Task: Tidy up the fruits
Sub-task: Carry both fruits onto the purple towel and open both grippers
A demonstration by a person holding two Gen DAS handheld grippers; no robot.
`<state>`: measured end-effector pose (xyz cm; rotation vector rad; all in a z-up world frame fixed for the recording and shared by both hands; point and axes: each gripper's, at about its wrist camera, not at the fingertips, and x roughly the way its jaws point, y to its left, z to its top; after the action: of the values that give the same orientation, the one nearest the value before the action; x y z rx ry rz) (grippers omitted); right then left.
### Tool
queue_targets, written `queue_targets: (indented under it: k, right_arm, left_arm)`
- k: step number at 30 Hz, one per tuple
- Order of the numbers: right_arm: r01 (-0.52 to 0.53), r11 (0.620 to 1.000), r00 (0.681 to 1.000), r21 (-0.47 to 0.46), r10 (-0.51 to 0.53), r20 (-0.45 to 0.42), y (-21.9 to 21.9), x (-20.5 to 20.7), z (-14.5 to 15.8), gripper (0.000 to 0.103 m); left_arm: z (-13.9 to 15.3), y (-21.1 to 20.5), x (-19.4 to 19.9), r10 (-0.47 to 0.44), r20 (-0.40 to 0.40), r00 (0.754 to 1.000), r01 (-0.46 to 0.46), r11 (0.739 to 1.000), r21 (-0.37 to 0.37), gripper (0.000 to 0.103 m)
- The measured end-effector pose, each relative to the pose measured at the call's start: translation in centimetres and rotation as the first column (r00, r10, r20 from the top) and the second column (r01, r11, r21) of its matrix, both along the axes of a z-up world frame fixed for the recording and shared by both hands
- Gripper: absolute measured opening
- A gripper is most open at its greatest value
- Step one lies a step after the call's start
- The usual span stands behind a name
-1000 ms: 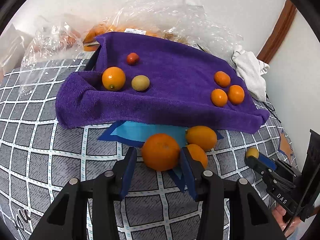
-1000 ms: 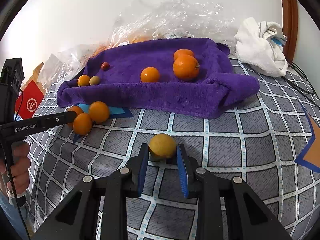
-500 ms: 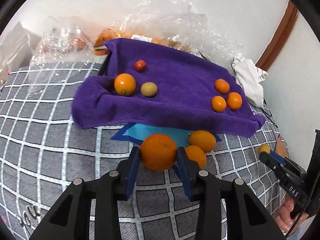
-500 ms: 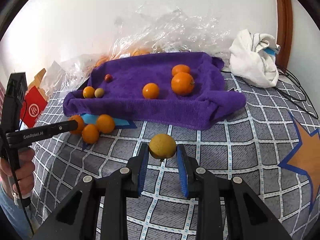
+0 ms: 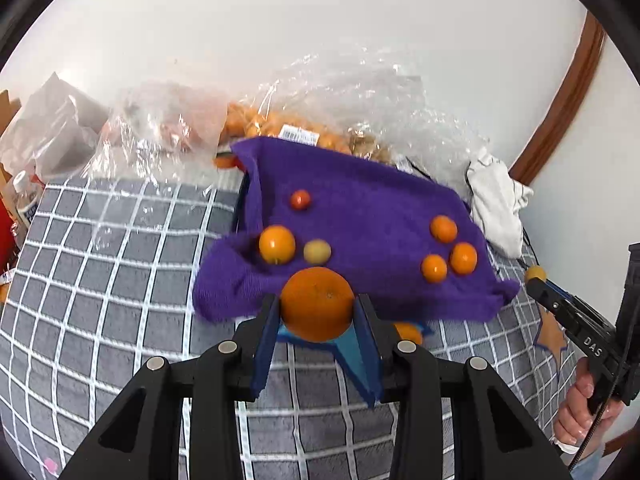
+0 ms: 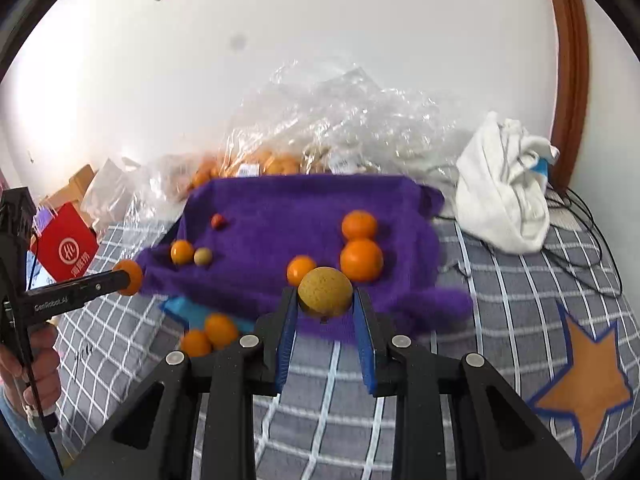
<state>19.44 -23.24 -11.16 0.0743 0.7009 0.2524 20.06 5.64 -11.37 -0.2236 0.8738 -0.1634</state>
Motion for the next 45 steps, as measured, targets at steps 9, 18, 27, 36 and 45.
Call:
queue_targets:
  k: [9,18,27,36,45]
  right_arm:
    - [-0.006,1.0,0.997,0.009,0.007,-0.079,0.3,4.4,-2.6,0.028]
    - [-0.013,1.0,0.983,0.01,0.015,-0.185,1.4,7.2,-6.1,0.028]
    - [-0.02,0.999,0.981,0.029,0.026,-0.194,0.9,8.0,-7.1,0.028]
    - [-0.05,0.998,0.985,0.022,0.053,-0.164,0.9,7.8,-7.0,0.029]
    - [-0.052,0.999,0.988,0.009,0.053,-0.147,0.8,7.2,-6.9,0.035]
  left_arm:
    - [0.5,0.3,2.9,0.008,0.0,1.0,-0.008,1.0,0.015,0.036]
    - [-1.0,-0.6,5.1,-0.013,-0.026,1.0,0.013,1.0,0.003,0.036]
    - [-2.6,-2.3,9.0,-0.019,-0.053,0.998,0.019,1.0,-0.004,0.036]
    - [-3.9,-3.0,12.2,0.021,-0.061,0.998,-0.019,0.999,0.029,0.036]
    - [-5.5,-3.3,13.0,0.028,-0.086,0.996,-0.023,0.997,0.067,0.036]
